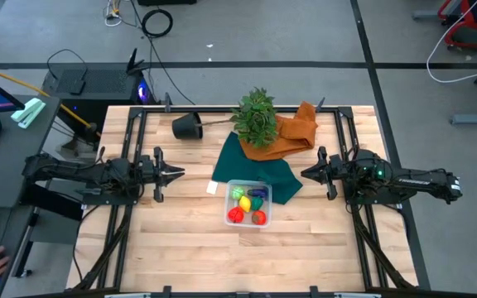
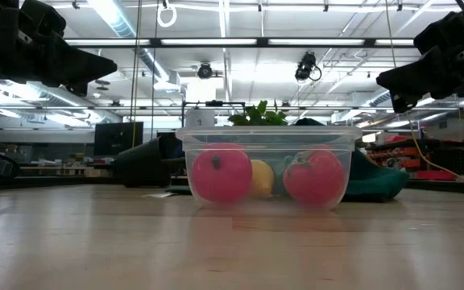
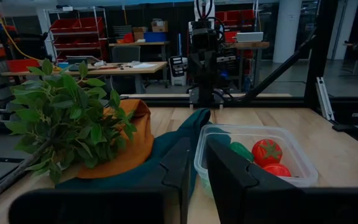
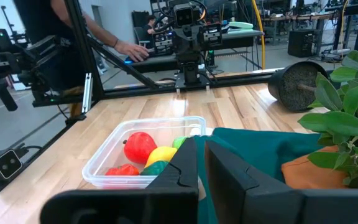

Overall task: Pick and placing Produce into tupperware
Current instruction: Return to Home Position

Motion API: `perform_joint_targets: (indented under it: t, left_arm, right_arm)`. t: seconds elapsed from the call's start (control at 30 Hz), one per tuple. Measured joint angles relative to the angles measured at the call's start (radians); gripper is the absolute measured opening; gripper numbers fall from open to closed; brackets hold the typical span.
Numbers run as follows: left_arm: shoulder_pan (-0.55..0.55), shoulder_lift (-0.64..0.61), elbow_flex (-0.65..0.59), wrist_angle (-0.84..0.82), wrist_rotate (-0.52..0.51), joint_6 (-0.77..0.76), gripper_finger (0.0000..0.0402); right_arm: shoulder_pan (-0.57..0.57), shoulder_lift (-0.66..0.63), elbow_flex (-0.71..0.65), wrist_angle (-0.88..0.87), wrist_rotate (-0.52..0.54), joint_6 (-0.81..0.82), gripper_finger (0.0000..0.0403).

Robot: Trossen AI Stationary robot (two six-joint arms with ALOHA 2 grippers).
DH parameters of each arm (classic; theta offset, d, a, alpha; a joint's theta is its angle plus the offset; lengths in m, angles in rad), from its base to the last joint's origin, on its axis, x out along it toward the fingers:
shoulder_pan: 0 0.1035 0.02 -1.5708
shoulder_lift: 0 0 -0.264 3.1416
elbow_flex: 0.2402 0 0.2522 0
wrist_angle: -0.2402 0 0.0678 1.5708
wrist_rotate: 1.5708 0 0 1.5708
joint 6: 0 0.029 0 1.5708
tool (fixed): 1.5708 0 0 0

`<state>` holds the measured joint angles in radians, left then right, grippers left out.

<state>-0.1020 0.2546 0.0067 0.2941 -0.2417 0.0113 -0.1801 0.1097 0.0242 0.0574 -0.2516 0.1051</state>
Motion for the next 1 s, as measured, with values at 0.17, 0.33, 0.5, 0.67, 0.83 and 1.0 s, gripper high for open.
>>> perform_joint_targets:
  t: [0.17,0.33,0.5,0.67,0.83,1.0]
  left_arm:
    - [0.000,0.000,0.000,0.000,0.000,0.000,0.0063]
    - [0.000,0.000,0.000,0.000,0.000,0.000,0.0057]
    - [0.000,0.000,0.000,0.000,0.000,0.000,0.0053]
    - [0.000,0.000,0.000,0.000,0.000,0.000,0.0058]
    - [0.000,0.000,0.000,0.000,0.000,0.000,0.0063]
    - [0.000,0.000,0.000,0.000,0.000,0.000,0.0059]
  right_arm:
    - [0.000,0.000,0.000,0.000,0.000,0.000,0.0000]
    - [0.000,0.000,0.000,0.000,0.000,0.000,0.0000]
    - [0.000,0.000,0.000,0.000,0.000,0.000,0.0000]
    - [0.000,0.000,0.000,0.000,0.000,0.000,0.0000]
    - [0.000,0.000,0.000,0.000,0.000,0.000,0.0000]
    - [0.000,0.000,0.000,0.000,0.000,0.000,0.0000]
